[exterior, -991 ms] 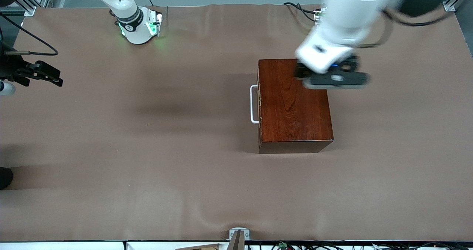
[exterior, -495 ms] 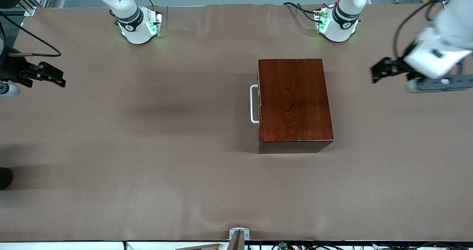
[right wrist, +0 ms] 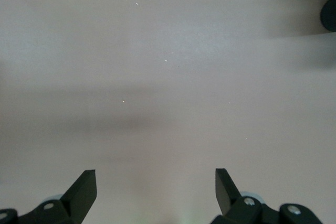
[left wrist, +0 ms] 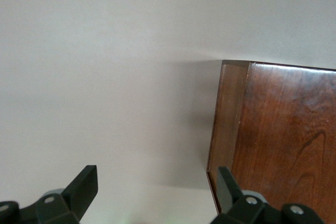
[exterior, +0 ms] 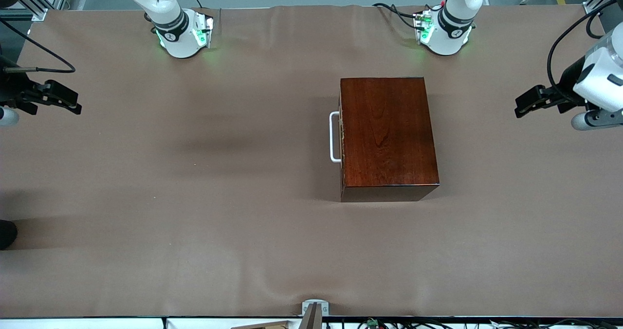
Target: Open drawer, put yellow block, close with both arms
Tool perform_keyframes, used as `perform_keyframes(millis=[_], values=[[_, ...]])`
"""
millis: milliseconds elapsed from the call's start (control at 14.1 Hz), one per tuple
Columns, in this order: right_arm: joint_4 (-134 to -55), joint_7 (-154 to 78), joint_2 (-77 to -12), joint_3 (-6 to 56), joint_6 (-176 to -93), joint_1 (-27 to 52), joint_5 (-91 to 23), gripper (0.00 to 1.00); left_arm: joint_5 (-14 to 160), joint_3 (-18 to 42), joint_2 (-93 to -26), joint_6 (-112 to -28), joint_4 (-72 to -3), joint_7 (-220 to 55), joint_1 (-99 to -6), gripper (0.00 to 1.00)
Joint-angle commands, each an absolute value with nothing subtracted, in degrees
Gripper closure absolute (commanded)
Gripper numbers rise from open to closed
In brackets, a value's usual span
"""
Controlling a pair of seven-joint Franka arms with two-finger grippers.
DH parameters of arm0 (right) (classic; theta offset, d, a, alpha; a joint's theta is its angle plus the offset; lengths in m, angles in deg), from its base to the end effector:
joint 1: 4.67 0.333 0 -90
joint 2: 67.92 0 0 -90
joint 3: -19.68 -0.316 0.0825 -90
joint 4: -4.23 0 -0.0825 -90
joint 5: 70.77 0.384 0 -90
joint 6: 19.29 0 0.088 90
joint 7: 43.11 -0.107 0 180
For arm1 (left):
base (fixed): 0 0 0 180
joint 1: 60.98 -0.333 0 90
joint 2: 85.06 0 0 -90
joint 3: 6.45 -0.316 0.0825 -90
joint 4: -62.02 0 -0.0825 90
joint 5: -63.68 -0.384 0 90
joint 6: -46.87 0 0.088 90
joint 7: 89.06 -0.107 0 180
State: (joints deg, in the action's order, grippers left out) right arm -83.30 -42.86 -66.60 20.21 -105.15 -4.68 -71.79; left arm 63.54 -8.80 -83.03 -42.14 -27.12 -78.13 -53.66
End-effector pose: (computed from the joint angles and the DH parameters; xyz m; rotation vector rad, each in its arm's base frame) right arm 0.5543 -0.0072 0.6258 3.1229 -0.0092 -0.0817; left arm 0.5610 -0.0489 0.6103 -3.1278 -0.1628 0.0576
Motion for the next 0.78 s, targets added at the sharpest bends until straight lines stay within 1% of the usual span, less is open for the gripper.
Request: perform_keyframes(millis=[0, 495, 637, 708], values=[[-82.6, -44.1, -66.7, 19.9, -104.5, -5.1, -69.9, 0.0, 64.6, -8.8, -84.4, -43.3, -28.3, -79.4, -54.1, 0.0], [-82.7, -43.2, -66.7, 19.9, -105.1, -5.4, -69.5, 0.0, 64.6, -8.6, -84.4, -43.2, -28.2, -80.8, -54.1, 0.0], [-82.9, -43.2, -66.9, 19.9, -105.2, -7.2, -68.4, 0.0, 64.6, -8.6, -84.3, -43.2, -28.2, -81.0, -54.2, 0.0], [-82.9, -43.2, -66.9, 19.9, -105.2, -8.5, -65.8, 0.0, 64.6, -8.6, -84.3, -43.2, -28.2, -81.0, -54.2, 0.0]])
